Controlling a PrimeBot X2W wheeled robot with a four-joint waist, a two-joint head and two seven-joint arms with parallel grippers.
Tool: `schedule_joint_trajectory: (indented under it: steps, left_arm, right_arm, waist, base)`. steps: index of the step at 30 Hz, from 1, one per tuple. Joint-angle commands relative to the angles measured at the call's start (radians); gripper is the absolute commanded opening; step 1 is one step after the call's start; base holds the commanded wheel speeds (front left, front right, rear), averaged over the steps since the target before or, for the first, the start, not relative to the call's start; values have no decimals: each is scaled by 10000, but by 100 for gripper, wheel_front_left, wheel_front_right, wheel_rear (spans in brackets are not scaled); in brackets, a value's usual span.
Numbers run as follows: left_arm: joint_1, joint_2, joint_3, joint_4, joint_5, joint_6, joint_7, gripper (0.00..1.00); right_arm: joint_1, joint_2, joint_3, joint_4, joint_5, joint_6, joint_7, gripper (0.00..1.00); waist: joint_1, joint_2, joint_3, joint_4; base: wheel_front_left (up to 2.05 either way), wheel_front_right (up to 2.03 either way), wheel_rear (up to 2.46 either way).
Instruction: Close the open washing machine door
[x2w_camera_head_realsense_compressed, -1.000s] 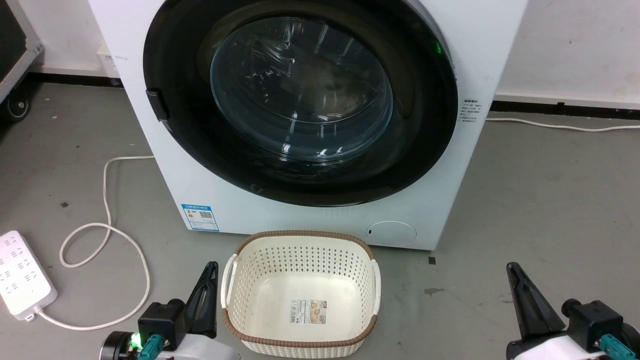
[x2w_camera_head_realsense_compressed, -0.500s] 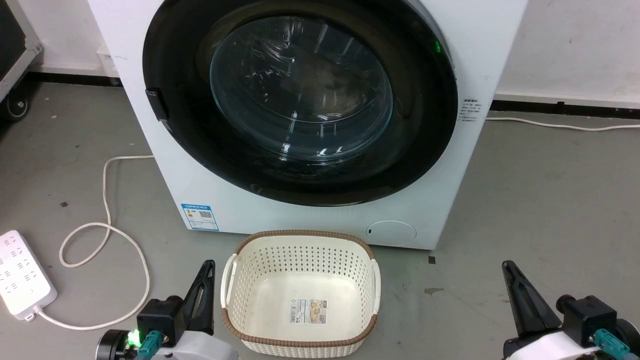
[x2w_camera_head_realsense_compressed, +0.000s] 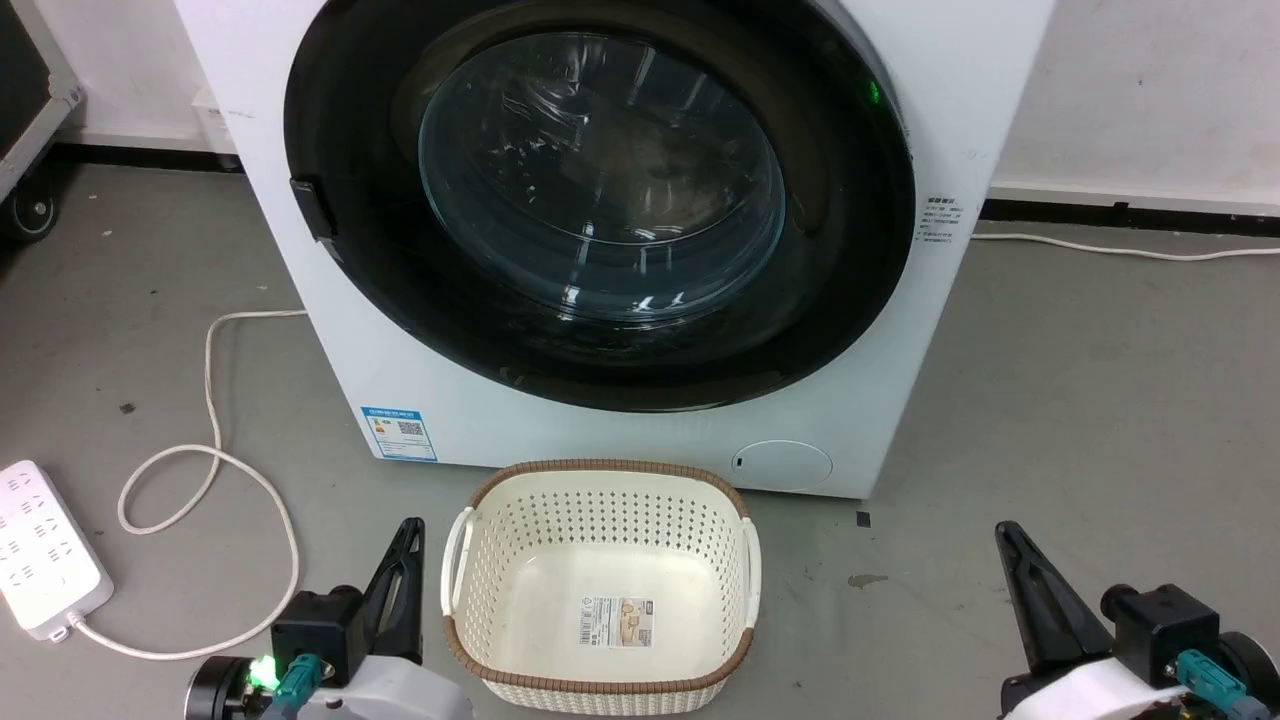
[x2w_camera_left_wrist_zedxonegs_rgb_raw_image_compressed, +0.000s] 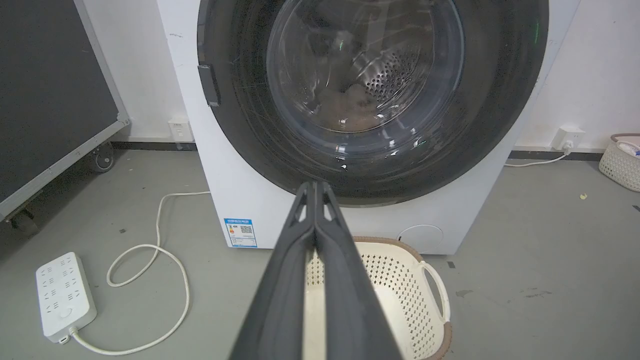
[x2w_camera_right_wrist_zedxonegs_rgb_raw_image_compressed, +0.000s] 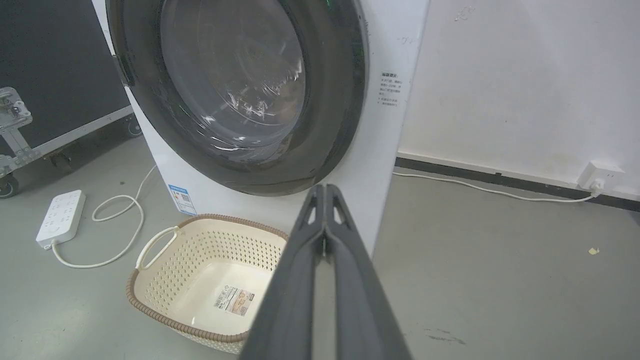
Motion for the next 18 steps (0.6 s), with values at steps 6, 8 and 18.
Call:
schedule_joint_trajectory:
  steps: [6, 8, 18]
  left_arm:
    - [-117, 7, 48, -137, 133, 99, 144, 0]
    - [-121, 7, 58, -161, 153, 113, 184, 0]
    - [-137, 8, 110, -281, 255, 186, 388, 0]
  right_arm:
    - [-232, 48, 39, -130, -66, -4, 126, 0]
    - [-242, 50, 50, -146, -79, -4, 167, 0]
    - [-292, 56, 108, -222, -142, -5, 373, 0]
  waist:
    - [0, 0, 5, -3]
    - [0, 0, 7, -4]
    - [0, 0, 17, -10]
  base:
    - [0, 0, 0]
    - [0, 0, 0]
    - [0, 0, 0]
